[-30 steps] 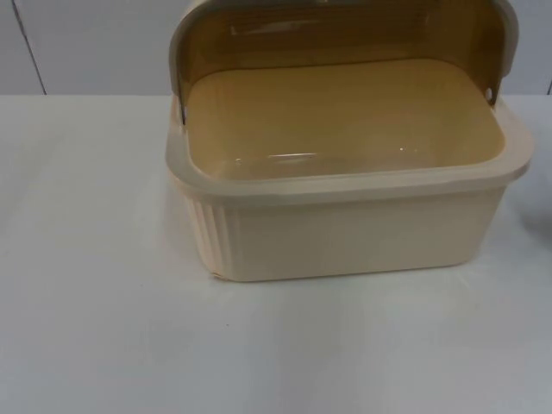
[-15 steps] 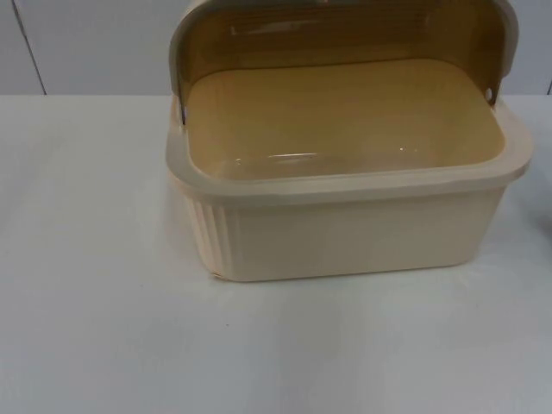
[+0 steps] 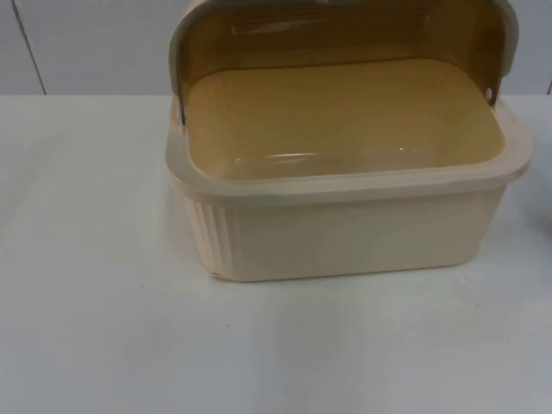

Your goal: Open the box lid with the left hand, place the block into the box with the right hand, then close the box lid with the left hand.

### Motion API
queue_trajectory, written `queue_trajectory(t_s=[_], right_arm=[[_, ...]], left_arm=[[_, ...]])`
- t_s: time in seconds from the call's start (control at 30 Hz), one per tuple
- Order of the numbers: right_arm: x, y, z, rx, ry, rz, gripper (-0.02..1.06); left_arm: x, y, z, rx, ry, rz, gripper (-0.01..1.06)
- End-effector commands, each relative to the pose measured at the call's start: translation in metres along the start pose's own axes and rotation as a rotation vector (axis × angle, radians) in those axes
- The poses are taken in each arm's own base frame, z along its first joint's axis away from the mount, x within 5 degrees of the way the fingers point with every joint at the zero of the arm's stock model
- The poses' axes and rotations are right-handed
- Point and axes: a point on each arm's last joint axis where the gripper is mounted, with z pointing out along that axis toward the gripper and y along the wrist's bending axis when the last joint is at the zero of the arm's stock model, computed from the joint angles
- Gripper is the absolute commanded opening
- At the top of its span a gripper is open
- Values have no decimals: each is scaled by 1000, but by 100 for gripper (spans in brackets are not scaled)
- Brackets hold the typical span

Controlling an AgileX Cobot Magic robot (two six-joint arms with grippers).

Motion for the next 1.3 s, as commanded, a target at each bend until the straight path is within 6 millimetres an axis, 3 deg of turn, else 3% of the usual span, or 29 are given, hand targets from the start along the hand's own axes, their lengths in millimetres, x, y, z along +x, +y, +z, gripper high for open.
queue_trajectory(t_s=[0.0, 0.03, 0.1, 0.23, 0.27, 0.4, 0.43, 0.57, 0.73, 0.97, 1.07, 1.1, 1.23, 1.27], right_arm=[[-15, 1, -33, -23, -113, -69, 3], [-15, 1, -33, -23, -113, -69, 3], [-30, 0, -60, -32, -217, -112, 3], [-64, 0, -133, -77, -474, -153, 3], [-64, 0, -133, -77, -474, -153, 3], [-92, -2, -209, -121, -704, -140, 3], [-92, -2, -209, -121, -704, -140, 3], [-104, -10, -257, -99, -790, -99, 3], [-104, -15, -279, -78, -829, -146, 3], [-91, -7, -281, -202, -729, -215, 3], [-66, 7, -277, -297, -678, -336, 3], [-66, 7, -277, -297, -678, -336, 3], [-25, 26, -283, -408, -717, -431, 3], [-25, 26, -283, -408, -717, -431, 3]], left_arm=[[-2, 0, -2, -2, -13, -1, 105], [-2, 0, -2, -2, -13, -1, 105], [-2, 0, -2, -2, -13, -1, 105], [-2, 0, -2, 2, -13, -9, 105], [-2, 0, -2, 2, -13, -9, 105], [-2, -1, -2, 10, -13, -26, 105], [-2, -1, -2, 10, -13, -26, 105], [-2, -1, -2, 10, -13, -26, 105], [-2, -1, -2, 10, -13, -26, 105], [-2, -1, -2, 10, -13, -26, 105], [-2, -1, -2, 10, -13, -26, 105], [-2, -1, -2, 10, -13, -26, 105], [-2, -1, -2, 10, -13, -26, 105], [-2, -1, -2, 10, -13, -26, 105]])
